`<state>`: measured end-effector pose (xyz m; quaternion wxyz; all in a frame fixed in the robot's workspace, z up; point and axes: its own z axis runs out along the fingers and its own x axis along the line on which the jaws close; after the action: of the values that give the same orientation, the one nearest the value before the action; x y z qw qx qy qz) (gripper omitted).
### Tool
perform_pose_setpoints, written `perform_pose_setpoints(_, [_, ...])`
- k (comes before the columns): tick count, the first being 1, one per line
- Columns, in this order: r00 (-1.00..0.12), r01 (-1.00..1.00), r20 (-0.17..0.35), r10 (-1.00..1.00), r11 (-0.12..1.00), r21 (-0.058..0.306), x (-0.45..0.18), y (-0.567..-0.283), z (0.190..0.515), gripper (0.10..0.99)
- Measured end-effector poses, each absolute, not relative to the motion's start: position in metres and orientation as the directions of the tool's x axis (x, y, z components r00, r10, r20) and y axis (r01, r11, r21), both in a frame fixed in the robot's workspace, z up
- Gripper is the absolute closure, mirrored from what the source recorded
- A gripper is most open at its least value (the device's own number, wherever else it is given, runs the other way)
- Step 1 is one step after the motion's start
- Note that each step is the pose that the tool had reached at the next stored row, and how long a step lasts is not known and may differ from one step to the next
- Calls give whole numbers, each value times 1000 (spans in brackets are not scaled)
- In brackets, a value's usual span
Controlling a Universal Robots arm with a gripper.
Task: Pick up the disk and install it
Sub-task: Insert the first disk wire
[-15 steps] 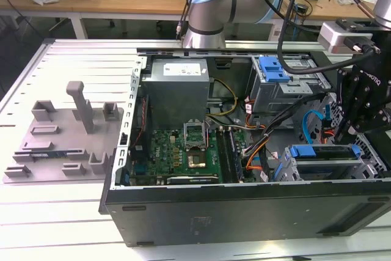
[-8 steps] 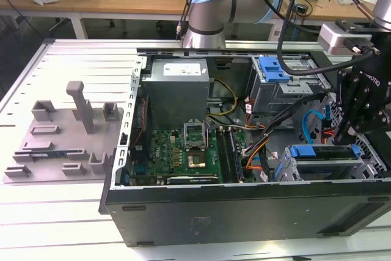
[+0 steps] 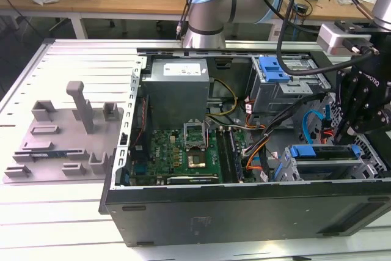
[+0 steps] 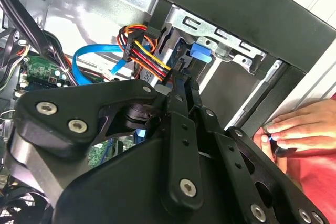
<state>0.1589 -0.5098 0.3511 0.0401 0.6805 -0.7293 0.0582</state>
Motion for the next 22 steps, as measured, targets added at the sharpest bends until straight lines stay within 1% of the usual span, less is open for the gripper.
perform_pose_setpoints(22, [-61, -998, 138, -989, 57, -30, 158, -509, 351, 918])
